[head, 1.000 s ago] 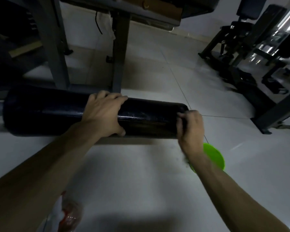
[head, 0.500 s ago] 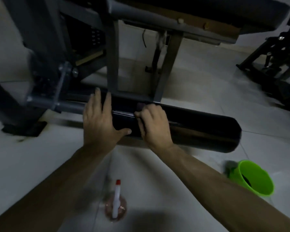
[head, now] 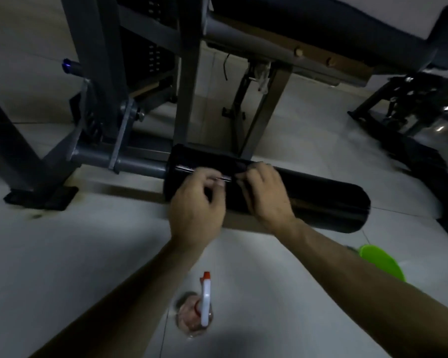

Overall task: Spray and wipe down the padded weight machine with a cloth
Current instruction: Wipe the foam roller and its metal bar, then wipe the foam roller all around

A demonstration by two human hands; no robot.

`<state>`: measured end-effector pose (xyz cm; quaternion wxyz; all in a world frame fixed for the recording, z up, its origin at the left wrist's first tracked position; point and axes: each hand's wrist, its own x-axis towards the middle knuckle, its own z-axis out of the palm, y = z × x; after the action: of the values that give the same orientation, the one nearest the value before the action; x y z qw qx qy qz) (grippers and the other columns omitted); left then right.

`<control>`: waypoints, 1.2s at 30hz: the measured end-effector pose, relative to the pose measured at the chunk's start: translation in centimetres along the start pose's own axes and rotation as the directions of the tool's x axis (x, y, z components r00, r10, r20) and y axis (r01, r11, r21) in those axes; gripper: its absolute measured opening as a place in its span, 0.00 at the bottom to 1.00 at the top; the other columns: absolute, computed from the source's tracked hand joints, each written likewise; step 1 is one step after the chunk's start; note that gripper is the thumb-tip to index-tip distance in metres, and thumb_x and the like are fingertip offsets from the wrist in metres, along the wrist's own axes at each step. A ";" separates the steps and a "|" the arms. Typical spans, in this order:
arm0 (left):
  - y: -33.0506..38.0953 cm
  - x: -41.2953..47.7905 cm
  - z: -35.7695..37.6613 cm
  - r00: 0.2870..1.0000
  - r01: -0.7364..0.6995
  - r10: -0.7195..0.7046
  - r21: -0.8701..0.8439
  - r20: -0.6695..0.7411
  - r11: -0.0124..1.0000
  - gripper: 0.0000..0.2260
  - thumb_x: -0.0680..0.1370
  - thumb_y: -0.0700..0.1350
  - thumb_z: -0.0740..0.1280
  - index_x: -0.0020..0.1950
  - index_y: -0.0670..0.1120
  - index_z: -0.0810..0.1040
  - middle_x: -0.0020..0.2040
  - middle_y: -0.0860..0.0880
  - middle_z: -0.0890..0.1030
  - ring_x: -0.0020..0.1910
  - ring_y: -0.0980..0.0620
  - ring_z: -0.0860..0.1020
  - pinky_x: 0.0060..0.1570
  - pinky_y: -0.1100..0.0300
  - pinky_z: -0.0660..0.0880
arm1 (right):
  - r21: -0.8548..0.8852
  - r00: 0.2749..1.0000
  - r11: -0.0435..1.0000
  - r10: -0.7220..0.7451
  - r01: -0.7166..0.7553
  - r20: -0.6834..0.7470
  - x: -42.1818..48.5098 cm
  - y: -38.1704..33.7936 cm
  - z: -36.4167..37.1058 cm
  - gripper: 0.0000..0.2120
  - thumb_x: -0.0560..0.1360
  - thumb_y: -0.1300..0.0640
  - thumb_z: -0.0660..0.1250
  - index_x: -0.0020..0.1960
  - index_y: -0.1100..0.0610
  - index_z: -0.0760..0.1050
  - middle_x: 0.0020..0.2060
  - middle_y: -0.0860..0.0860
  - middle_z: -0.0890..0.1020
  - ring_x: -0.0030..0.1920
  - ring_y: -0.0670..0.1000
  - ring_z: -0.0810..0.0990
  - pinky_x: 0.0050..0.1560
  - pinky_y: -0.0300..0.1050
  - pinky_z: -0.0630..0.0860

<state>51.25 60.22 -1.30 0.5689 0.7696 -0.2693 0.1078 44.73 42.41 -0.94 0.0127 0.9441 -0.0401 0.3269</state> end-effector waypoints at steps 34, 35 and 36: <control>21.3 -19.7 34.4 0.099 0.977 -0.303 -0.035 0.948 0.208 0.10 0.86 0.48 0.60 0.66 0.53 0.75 0.61 0.46 0.83 0.55 0.45 0.84 0.49 0.52 0.78 | 0.604 0.176 -0.365 0.738 -0.708 0.652 -29.7 25.3 -20.4 0.18 0.86 0.52 0.56 0.65 0.58 0.80 0.59 0.58 0.85 0.60 0.62 0.83 0.60 0.56 0.75; 21.3 -19.8 35.7 0.105 0.979 -0.339 -0.038 0.935 0.198 0.11 0.86 0.48 0.60 0.68 0.52 0.75 0.63 0.45 0.82 0.58 0.43 0.82 0.48 0.50 0.80 | 0.603 0.188 -0.351 0.735 -0.716 0.652 -30.2 26.1 -19.9 0.17 0.85 0.54 0.57 0.65 0.56 0.80 0.59 0.56 0.85 0.62 0.61 0.82 0.61 0.56 0.75; 21.3 -19.8 36.8 0.119 0.983 -0.372 -0.055 0.920 0.178 0.12 0.86 0.46 0.60 0.69 0.50 0.74 0.64 0.43 0.81 0.60 0.41 0.82 0.46 0.49 0.80 | 0.603 0.198 -0.334 0.738 -0.724 0.646 -30.4 26.7 -19.5 0.16 0.85 0.55 0.57 0.65 0.55 0.81 0.59 0.55 0.86 0.63 0.59 0.82 0.63 0.56 0.76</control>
<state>18.18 27.21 -5.35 0.6014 0.4723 -0.0462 -0.6427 6.72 18.85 -4.46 -0.6863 0.5238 -0.4524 0.2235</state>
